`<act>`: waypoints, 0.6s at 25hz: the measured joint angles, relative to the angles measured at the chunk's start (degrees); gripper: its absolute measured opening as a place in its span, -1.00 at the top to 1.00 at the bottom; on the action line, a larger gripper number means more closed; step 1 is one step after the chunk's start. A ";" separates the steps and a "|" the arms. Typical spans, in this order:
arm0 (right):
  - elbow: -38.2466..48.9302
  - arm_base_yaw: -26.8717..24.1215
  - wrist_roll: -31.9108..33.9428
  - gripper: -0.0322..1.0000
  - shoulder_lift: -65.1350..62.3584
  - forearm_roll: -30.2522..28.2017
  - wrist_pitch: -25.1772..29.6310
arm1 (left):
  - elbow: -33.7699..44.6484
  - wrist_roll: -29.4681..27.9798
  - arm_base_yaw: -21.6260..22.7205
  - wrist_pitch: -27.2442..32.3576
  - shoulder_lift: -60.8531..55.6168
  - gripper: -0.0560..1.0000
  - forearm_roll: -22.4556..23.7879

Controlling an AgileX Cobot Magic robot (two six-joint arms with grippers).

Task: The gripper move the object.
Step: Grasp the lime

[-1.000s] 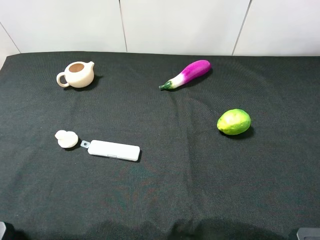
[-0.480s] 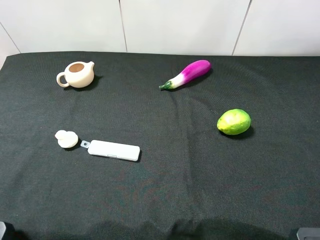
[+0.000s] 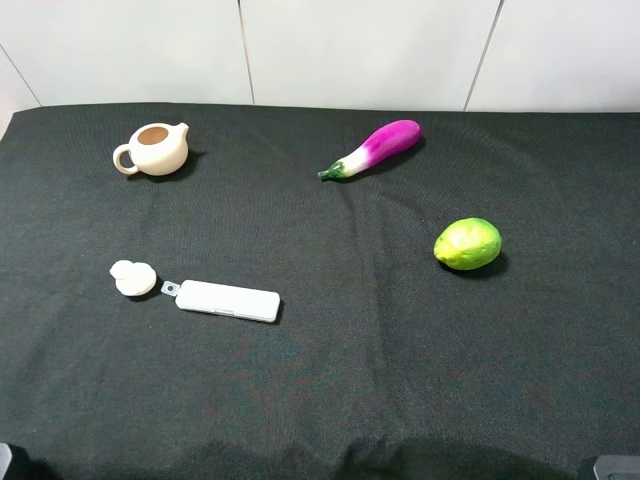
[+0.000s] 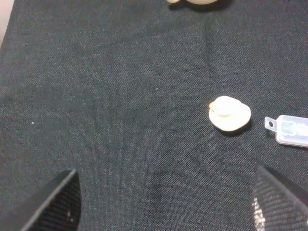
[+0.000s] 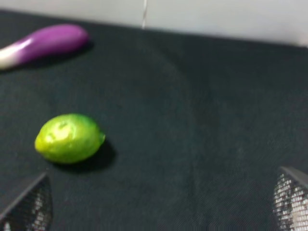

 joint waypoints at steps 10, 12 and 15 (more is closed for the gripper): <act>-10.36 0.00 -0.01 -0.41 21.82 2.33 -1.24 | 0.00 0.00 0.00 -0.05 0.00 -0.55 0.00; -12.82 0.00 -0.01 -0.41 26.79 2.88 -1.18 | 0.00 0.00 0.00 -0.05 0.00 -0.55 0.00; -16.77 0.00 0.05 -0.41 33.67 3.93 -0.58 | 0.00 0.00 0.00 -0.05 0.00 -0.55 0.00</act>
